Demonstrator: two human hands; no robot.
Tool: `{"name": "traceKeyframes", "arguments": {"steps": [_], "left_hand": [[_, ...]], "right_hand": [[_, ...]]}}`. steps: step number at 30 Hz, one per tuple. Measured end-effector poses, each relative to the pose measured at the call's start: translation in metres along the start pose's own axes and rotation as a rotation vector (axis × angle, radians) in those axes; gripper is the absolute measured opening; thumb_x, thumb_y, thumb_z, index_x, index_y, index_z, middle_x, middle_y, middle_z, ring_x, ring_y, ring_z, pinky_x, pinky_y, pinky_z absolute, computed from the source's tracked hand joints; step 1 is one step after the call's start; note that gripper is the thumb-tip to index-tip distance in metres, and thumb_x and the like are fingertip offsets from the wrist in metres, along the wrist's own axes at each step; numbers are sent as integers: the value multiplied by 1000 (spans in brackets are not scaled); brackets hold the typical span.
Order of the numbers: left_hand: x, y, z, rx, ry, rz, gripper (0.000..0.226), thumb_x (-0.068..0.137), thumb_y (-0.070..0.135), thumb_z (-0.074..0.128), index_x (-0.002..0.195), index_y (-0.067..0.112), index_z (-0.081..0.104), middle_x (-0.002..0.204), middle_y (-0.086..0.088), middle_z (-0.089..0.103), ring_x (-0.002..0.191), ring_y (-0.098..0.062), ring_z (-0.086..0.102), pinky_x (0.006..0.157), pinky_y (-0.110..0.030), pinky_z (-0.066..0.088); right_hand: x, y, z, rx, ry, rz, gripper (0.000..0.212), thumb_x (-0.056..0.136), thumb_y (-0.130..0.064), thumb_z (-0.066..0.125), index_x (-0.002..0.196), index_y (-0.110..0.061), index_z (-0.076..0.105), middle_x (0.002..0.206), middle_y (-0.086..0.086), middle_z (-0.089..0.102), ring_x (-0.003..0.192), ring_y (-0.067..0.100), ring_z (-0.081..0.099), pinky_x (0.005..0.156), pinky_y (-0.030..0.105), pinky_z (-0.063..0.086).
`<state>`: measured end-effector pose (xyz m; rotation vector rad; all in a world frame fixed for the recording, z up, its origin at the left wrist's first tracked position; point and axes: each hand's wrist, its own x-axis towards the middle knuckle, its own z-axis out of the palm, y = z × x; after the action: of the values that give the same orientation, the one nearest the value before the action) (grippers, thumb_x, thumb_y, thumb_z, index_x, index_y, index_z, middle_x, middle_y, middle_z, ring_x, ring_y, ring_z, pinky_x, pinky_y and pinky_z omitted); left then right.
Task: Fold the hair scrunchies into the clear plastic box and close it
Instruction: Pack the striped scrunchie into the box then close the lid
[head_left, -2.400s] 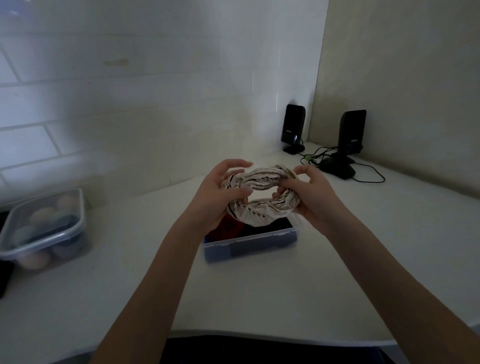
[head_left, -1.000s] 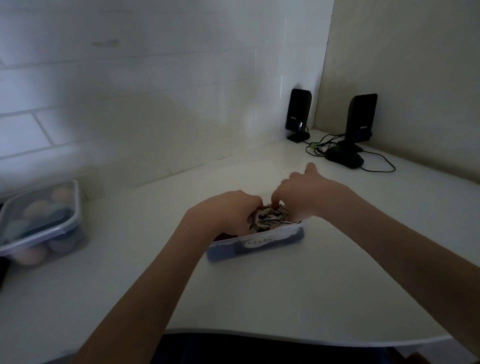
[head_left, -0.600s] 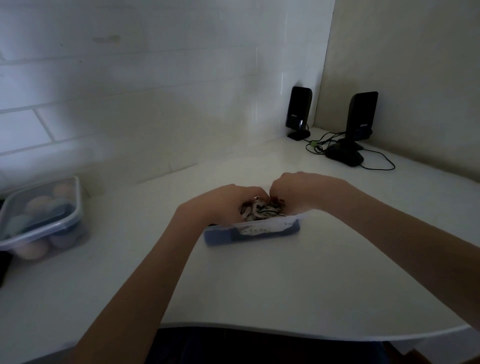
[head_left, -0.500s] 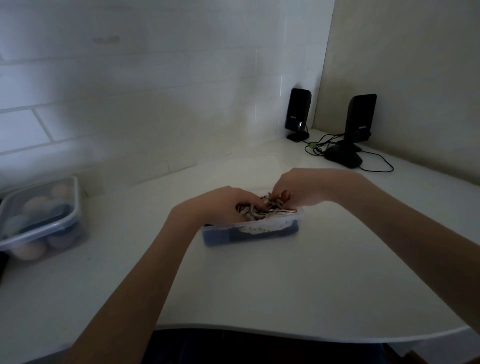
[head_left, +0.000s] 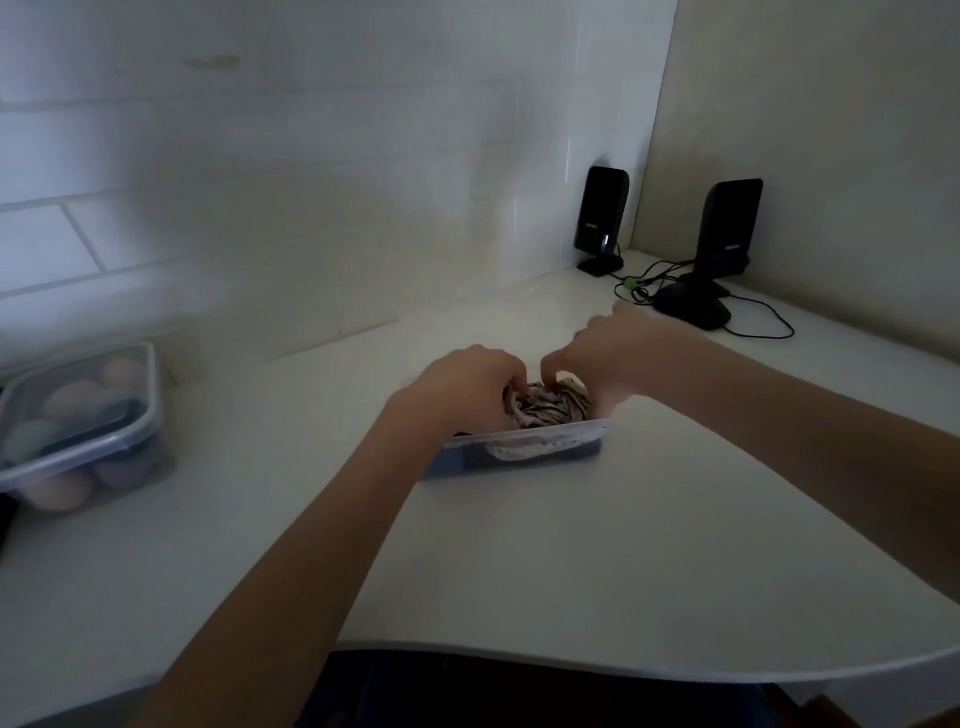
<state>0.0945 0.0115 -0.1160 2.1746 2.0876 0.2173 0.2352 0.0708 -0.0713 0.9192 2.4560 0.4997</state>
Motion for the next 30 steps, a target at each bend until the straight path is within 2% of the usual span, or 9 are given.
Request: {"name": "traceKeyframes", "arguments": {"steps": [6, 9, 14, 18, 21, 23, 24, 27, 30], "left_hand": [[4, -1, -2, 20, -58, 10, 40, 72, 25, 70, 110, 27, 59, 114, -3, 64, 102, -24, 58, 88, -37, 50], [4, -5, -1, 11, -72, 12, 44, 72, 30, 70, 113, 29, 55, 117, -2, 63, 104, -24, 57, 89, -37, 48], [3, -8, 1, -21, -75, -9, 48, 71, 33, 71, 114, 32, 51, 120, 0, 63, 107, -23, 57, 91, -37, 47], [1, -9, 2, -54, -45, -10, 43, 73, 27, 68, 113, 31, 53, 122, 2, 63, 112, -19, 57, 90, -30, 45], [-4, -12, -6, -169, -158, 1, 48, 79, 19, 67, 121, 30, 49, 132, 2, 57, 118, -16, 53, 90, -25, 39], [-11, -15, -18, -395, -272, -13, 62, 79, 8, 69, 132, 26, 42, 140, 1, 50, 124, -13, 49, 95, -22, 38], [-16, -18, -24, -481, -285, -21, 67, 78, 4, 70, 135, 23, 40, 141, 0, 48, 125, -11, 47, 96, -21, 38], [-29, -30, -38, -456, -129, -25, 60, 76, 5, 73, 129, 21, 50, 131, 2, 55, 120, -10, 52, 100, -26, 42], [-36, -38, -44, -277, -2, -76, 46, 73, 4, 75, 115, 19, 63, 113, 4, 63, 101, -11, 59, 90, -28, 49]], "right_hand": [[8, -8, 4, -36, 57, 9, 35, 81, -21, 57, 115, -26, 61, 98, -2, 65, 84, 21, 59, 66, 27, 34], [10, -6, 2, -26, 14, 13, 36, 77, -23, 61, 113, -24, 63, 97, 0, 66, 82, 21, 60, 65, 27, 37], [12, -14, 1, -20, -22, 38, 9, 81, -8, 53, 86, -16, 54, 66, -2, 47, 55, 13, 42, 58, 26, 35], [9, -12, 3, 33, -103, 51, 30, 83, -6, 48, 108, -16, 61, 69, -3, 49, 58, 13, 46, 50, 23, 34], [6, -1, 5, 208, -118, 8, 43, 81, -14, 53, 123, -20, 59, 77, -1, 62, 59, 12, 51, 51, 20, 36], [2, 11, 5, 381, -107, -24, 47, 79, -23, 62, 126, -26, 56, 85, 1, 69, 65, 11, 58, 62, 23, 45], [-1, 17, 4, 464, -89, -40, 47, 78, -25, 66, 124, -27, 57, 80, -1, 69, 70, 12, 61, 70, 27, 47], [-9, 27, -1, 574, 68, -49, 41, 75, -35, 75, 113, -25, 62, 82, -7, 61, 85, 16, 60, 80, 31, 45], [-9, 19, -9, 682, 261, -80, 38, 74, -35, 75, 108, -20, 67, 91, -3, 63, 86, 15, 58, 80, 29, 43]]}}
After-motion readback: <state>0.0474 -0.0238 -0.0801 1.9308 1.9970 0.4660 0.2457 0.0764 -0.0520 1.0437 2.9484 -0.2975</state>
